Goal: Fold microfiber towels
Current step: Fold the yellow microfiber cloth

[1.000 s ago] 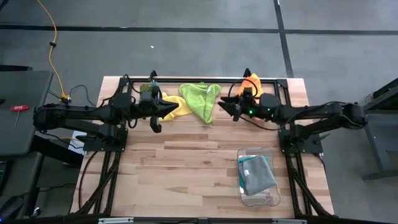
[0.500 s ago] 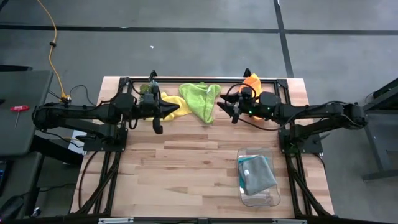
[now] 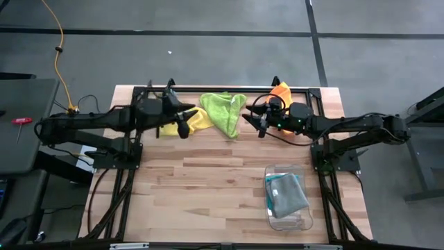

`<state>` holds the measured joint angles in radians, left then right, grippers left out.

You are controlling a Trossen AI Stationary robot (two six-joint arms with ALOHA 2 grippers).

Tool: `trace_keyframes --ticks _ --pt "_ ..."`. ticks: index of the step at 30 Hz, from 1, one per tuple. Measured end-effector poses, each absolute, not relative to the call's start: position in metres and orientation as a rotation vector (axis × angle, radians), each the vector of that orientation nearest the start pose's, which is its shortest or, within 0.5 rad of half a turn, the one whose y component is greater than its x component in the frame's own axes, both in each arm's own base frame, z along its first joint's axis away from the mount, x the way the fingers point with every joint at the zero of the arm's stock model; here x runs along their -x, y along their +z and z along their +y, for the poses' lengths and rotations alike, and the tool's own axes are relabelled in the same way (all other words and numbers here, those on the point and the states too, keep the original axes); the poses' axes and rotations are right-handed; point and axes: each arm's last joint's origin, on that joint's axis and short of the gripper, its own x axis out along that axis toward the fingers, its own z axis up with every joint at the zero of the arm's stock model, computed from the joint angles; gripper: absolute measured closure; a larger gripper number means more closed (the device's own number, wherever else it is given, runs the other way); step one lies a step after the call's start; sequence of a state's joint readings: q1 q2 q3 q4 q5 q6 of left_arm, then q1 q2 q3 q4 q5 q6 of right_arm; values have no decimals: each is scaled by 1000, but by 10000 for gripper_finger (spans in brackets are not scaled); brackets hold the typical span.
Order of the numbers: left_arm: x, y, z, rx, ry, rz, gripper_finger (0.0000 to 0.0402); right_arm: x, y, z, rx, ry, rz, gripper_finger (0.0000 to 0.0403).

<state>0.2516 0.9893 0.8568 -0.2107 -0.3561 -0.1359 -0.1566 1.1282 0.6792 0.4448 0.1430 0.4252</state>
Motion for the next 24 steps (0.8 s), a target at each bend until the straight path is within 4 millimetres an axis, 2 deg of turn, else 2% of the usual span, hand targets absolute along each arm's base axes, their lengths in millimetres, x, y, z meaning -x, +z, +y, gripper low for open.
trace_keyframes --ticks 2,5,11,17,24 --pt "-212 317 70 100 647 416 263 -246 289 -43 -423 -305 -61 155" --pt "-223 301 82 98 696 566 215 -246 289 -43 -423 -309 -59 155" --pt "-242 247 107 285 828 799 146 -246 287 -43 -444 -315 -36 155" --pt "-254 196 114 419 1019 983 140 -246 283 -43 -467 -324 1 155" --pt "-264 170 114 547 1150 963 154 -246 282 -44 -466 -340 8 155"
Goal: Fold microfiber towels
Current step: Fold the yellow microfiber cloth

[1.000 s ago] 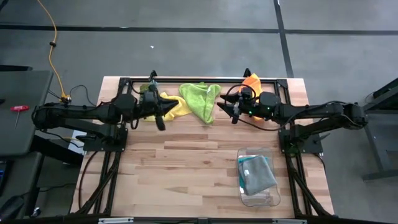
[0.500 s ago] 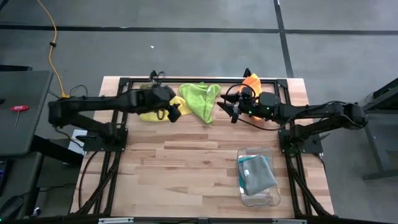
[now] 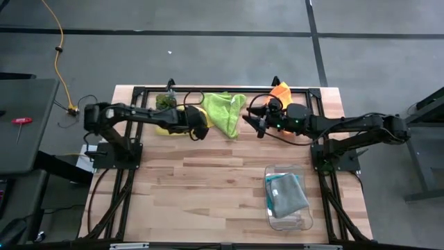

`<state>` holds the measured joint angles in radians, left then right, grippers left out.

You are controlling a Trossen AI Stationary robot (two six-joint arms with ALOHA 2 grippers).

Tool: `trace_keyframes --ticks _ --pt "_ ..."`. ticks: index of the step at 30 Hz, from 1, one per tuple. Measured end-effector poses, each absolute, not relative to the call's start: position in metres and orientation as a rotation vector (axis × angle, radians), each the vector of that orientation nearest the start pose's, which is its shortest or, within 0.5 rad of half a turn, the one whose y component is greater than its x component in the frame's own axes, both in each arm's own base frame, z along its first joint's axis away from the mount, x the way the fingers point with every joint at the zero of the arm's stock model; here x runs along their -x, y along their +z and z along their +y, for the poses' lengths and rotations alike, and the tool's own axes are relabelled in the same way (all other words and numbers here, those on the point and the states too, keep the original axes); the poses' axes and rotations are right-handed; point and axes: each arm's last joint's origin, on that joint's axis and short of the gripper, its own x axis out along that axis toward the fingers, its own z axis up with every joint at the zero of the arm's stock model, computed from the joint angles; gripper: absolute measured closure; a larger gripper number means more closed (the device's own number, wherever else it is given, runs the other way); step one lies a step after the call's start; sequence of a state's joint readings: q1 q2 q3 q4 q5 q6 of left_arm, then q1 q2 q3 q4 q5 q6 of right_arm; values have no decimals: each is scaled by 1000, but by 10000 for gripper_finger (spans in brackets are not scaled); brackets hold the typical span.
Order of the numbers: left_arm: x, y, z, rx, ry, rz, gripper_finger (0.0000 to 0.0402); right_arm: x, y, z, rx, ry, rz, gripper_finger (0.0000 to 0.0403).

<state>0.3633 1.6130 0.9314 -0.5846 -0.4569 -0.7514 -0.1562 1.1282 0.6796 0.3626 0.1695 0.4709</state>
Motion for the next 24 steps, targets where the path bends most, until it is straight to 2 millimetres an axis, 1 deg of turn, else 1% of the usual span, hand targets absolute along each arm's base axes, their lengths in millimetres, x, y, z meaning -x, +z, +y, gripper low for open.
trace_keyframes --ticks 4,11,15,21,24 --pt "-266 159 114 658 1170 979 171 -245 281 -45 -463 -380 7 155" --pt "-269 147 113 705 1183 1001 225 -245 280 -45 -463 -383 14 155" --pt "-271 144 113 737 1153 1019 245 -245 279 -45 -462 -386 28 155" --pt "-271 143 108 722 1140 1046 274 -245 278 -45 -462 -388 39 155" --pt "-271 143 106 682 1114 1073 308 -245 278 -45 -462 -388 39 155"
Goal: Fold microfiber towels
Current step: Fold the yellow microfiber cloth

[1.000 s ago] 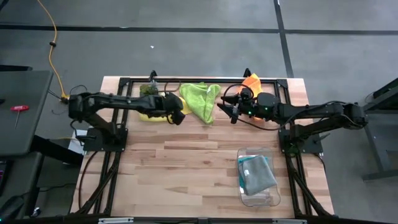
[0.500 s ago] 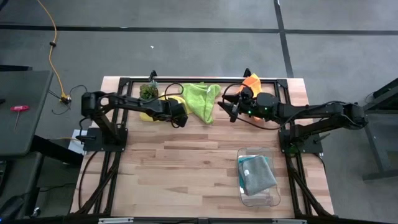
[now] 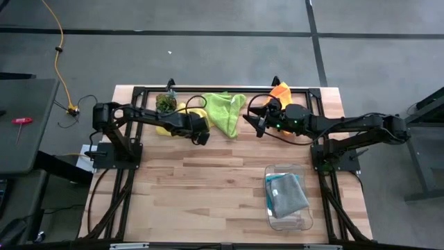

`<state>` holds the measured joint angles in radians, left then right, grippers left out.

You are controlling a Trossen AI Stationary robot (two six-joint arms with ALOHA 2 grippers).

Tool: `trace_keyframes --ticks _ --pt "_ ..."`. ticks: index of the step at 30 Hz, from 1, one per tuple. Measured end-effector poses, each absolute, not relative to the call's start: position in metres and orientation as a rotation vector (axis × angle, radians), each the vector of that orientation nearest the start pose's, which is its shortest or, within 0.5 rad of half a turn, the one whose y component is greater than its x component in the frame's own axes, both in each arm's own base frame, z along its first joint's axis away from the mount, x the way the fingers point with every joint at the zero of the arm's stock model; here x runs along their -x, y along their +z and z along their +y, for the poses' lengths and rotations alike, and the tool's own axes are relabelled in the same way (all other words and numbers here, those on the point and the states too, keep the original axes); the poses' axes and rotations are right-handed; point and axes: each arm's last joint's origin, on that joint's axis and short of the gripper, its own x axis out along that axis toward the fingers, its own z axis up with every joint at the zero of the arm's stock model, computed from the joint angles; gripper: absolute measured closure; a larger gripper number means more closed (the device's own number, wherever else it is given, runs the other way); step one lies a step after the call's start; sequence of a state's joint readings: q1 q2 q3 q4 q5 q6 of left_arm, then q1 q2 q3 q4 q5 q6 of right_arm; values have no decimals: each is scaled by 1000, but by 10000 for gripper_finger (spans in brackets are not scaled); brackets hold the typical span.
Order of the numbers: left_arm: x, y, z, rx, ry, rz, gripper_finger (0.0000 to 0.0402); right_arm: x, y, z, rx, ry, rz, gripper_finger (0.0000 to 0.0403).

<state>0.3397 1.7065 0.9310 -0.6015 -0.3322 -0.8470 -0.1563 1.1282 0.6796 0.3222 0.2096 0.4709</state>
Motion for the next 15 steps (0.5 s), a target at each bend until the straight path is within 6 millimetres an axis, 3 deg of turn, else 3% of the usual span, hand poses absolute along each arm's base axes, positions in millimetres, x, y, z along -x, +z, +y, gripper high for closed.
trace_keyframes --ticks 5,10,15 --pt "-272 143 104 623 1025 1128 391 -245 278 -45 -462 -389 39 155" --pt "-273 150 95 583 853 1187 397 -245 278 -45 -462 -389 39 155" --pt "-271 175 57 465 582 1214 400 -245 277 -45 -466 -390 42 155"
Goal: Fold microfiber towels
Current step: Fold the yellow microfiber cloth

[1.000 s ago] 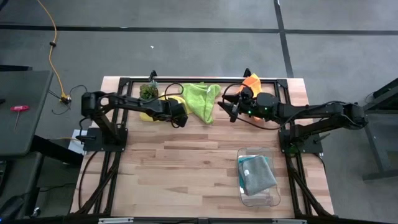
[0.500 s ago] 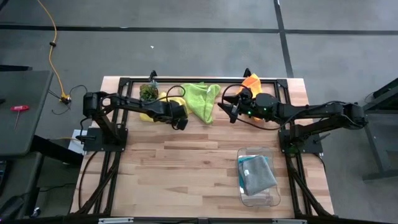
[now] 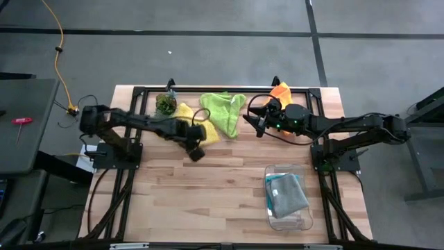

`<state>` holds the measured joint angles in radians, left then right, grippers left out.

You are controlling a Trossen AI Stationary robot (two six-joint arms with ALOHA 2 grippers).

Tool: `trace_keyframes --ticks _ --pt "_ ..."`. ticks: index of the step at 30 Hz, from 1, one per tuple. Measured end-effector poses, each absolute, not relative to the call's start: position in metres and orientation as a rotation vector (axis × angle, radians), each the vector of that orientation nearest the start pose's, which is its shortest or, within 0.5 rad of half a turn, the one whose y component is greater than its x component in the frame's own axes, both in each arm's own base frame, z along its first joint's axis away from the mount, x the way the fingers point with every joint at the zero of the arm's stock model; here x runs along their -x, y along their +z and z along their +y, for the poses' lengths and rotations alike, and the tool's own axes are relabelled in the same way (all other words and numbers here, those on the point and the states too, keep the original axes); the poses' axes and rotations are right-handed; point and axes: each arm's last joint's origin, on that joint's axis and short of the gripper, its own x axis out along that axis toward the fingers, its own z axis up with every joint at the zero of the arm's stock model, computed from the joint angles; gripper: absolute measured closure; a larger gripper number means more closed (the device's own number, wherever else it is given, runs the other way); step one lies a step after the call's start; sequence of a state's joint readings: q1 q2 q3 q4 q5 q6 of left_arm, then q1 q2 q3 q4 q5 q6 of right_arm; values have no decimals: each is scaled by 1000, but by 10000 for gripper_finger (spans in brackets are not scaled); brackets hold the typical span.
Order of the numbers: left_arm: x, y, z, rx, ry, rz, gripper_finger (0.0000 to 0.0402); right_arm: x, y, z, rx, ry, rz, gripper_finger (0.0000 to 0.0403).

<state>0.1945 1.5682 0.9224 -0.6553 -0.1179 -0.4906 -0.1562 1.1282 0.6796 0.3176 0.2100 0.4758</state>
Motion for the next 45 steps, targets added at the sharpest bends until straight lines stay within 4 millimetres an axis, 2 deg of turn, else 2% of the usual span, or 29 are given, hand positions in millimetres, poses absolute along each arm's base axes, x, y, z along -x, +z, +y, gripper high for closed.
trace_keyframes --ticks 3,7,11,13,17,22,27,32,36,41,45 --pt "-264 182 25 411 449 1202 400 -245 277 -45 -485 -392 42 155" --pt "-248 175 -17 350 316 1218 401 -245 277 -45 -519 -392 39 155" --pt "-243 161 -36 420 321 1179 401 -250 270 -43 -648 -321 80 155" --pt "-251 157 -40 477 324 1117 401 -254 261 -38 -704 -263 157 155" --pt "-268 150 -37 577 339 1016 401 -267 236 -24 -755 -216 321 155" --pt "-281 142 -22 641 381 1014 401 -283 212 -3 -735 -179 484 155" --pt "-289 140 -4 673 439 1010 402 -303 204 17 -506 -130 748 155" --pt "-293 142 8 681 450 983 401 -323 189 27 -266 -123 958 155" --pt "-293 142 13 688 457 976 401 -337 168 33 -123 -82 1048 155" --pt "-294 143 13 694 459 960 401 -357 150 43 -22 -11 1062 155" --pt "-295 144 13 700 457 949 401 -366 146 43 -19 -10 1042 155"
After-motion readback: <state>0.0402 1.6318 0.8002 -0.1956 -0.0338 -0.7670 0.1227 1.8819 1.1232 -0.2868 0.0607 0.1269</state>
